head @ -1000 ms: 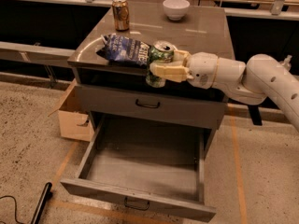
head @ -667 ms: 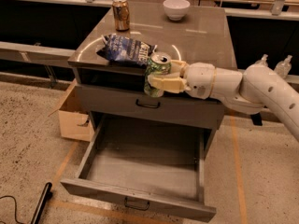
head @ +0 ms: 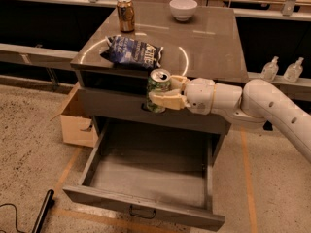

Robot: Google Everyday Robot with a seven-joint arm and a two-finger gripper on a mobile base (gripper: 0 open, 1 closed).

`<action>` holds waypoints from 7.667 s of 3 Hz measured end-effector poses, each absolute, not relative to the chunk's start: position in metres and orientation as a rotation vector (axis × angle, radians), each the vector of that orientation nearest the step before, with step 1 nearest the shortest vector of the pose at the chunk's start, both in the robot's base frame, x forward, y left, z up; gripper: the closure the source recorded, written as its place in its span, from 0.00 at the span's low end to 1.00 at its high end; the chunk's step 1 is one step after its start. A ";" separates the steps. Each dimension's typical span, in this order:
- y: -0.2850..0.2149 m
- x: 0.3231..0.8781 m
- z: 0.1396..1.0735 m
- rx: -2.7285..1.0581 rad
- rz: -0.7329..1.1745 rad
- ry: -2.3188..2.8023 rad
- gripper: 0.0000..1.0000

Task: Place green can into middle drawer

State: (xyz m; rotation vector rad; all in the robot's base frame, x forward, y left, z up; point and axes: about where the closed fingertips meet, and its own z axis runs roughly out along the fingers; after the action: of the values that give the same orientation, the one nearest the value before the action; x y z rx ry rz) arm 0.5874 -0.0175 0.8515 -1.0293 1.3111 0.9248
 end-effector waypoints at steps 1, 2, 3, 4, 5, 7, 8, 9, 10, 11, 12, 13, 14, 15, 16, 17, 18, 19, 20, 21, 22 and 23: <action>-0.001 0.571 0.824 -1.037 0.961 1.307 1.00; 0.026 0.550 0.785 -1.035 1.025 1.276 1.00; 0.049 0.531 0.753 -1.014 1.081 1.245 1.00; 0.063 0.522 0.710 -1.038 1.079 1.261 1.00; 0.064 0.522 0.663 -1.078 1.043 1.311 1.00; 0.085 0.531 0.577 -1.155 1.030 1.360 1.00; 0.086 0.532 0.574 -1.157 1.030 1.359 1.00; 0.089 0.540 0.547 -1.177 1.031 1.355 1.00; 0.090 0.556 0.528 -1.206 1.023 1.337 1.00; 0.090 0.571 0.517 -1.215 0.986 1.343 1.00; 0.091 0.586 0.500 -1.210 0.939 1.365 1.00; 0.097 0.596 0.485 -1.196 0.913 1.382 1.00; 0.104 0.603 0.468 -1.185 0.907 1.390 1.00; 0.112 0.611 0.453 -1.184 0.907 1.392 1.00; 0.118 0.620 0.439 -1.185 0.905 1.411 0.74; 0.120 0.623 0.432 -1.182 0.897 1.427 0.52; 0.122 0.621 0.425 -1.181 0.900 1.440 0.28; 0.124 0.620 0.420 -1.181 0.906 1.447 0.05; 0.121 0.620 0.421 -1.185 0.889 1.458 0.02; 0.113 0.621 0.429 -1.189 0.859 1.472 0.23; 0.102 0.620 0.442 -1.194 0.832 1.492 0.39; 0.085 0.613 0.453 -1.211 0.814 1.527 0.22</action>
Offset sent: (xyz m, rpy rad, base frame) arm -0.0645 0.0745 -0.1220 0.1047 0.0493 0.1265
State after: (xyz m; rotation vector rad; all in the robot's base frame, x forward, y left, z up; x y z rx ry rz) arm 0.6125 0.0846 0.4534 -1.2113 1.5268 0.8140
